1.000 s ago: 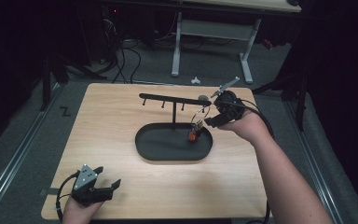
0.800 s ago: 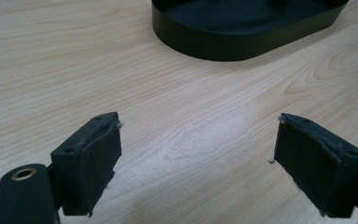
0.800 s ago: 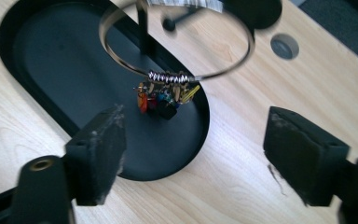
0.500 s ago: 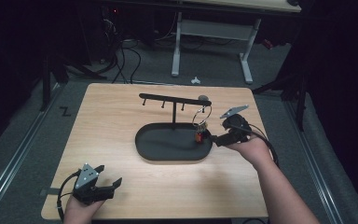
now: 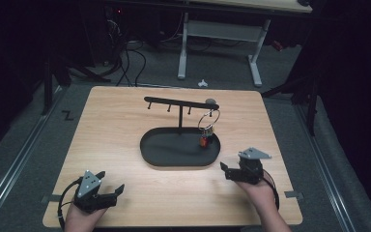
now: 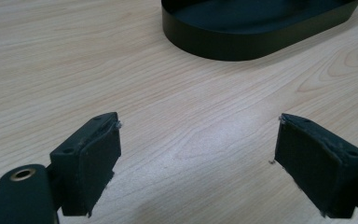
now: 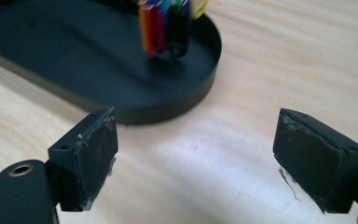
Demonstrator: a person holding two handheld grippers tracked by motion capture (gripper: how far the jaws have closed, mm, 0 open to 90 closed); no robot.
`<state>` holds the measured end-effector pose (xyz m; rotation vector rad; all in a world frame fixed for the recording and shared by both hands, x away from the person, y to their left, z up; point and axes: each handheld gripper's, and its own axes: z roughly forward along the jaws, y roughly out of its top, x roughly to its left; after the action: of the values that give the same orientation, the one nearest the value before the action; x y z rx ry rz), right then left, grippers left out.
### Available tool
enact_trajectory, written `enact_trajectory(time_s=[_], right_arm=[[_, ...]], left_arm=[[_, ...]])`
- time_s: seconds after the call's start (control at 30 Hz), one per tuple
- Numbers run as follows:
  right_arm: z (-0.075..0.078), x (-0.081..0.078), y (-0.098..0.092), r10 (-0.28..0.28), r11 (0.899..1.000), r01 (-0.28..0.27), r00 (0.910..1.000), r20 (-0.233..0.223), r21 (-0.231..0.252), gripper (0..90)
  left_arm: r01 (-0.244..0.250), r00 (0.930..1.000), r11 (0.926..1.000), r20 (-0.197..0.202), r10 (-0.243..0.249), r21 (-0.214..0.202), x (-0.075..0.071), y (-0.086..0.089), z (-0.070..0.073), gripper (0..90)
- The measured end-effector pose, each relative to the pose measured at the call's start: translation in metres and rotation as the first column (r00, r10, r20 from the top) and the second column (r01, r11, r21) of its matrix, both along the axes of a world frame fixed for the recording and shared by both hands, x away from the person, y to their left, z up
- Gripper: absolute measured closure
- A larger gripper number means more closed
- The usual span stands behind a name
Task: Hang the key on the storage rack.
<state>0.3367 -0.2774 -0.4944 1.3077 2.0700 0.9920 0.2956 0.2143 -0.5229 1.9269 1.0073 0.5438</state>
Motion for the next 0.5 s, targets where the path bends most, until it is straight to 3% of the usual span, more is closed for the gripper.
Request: enact_trajectory(time_s=[0.07,0.1,0.17,0.27,0.37,0.5], right_arm=[[-0.013,-0.018,-0.002,-0.044,0.999,0.043,0.9971,0.062,0.017,14.2],[-0.02,-0.035,-0.004,-0.024,0.999,0.021,0.9968,0.077,0.034,14.8],[-0.018,-0.036,-0.005,-0.002,0.999,-0.001,0.9985,0.055,0.043,14.3],[-0.021,-0.039,-0.014,-0.052,0.998,0.051,0.9969,0.058,0.027,14.5],[-0.022,-0.035,-0.015,-0.048,0.999,0.048,0.9975,0.053,0.006,14.4],[-0.023,-0.034,-0.013,-0.067,0.998,0.066,0.9967,0.046,0.014,14.3]], left_arm=[[-0.023,0.9997,0.9997,0.004,0.023,0.003,0.0,0.0,0.0,14.0],[-0.048,0.9989,0.9989,0.005,0.048,-0.005,-0.001,0.001,0.0,13.1],[-0.057,0.9984,0.9984,0.004,0.057,-0.005,-0.002,0.002,0.0,12.8],[-0.069,0.9976,0.9976,0.013,0.069,-0.001,-0.002,0.003,0.002,12.3],[-0.069,0.9974,0.9976,0.02,0.069,0.0,-0.003,0.003,0.003,12.2],[-0.051,0.9987,0.9987,0.004,0.051,-0.003,-0.005,0.005,0.001,12.2]])
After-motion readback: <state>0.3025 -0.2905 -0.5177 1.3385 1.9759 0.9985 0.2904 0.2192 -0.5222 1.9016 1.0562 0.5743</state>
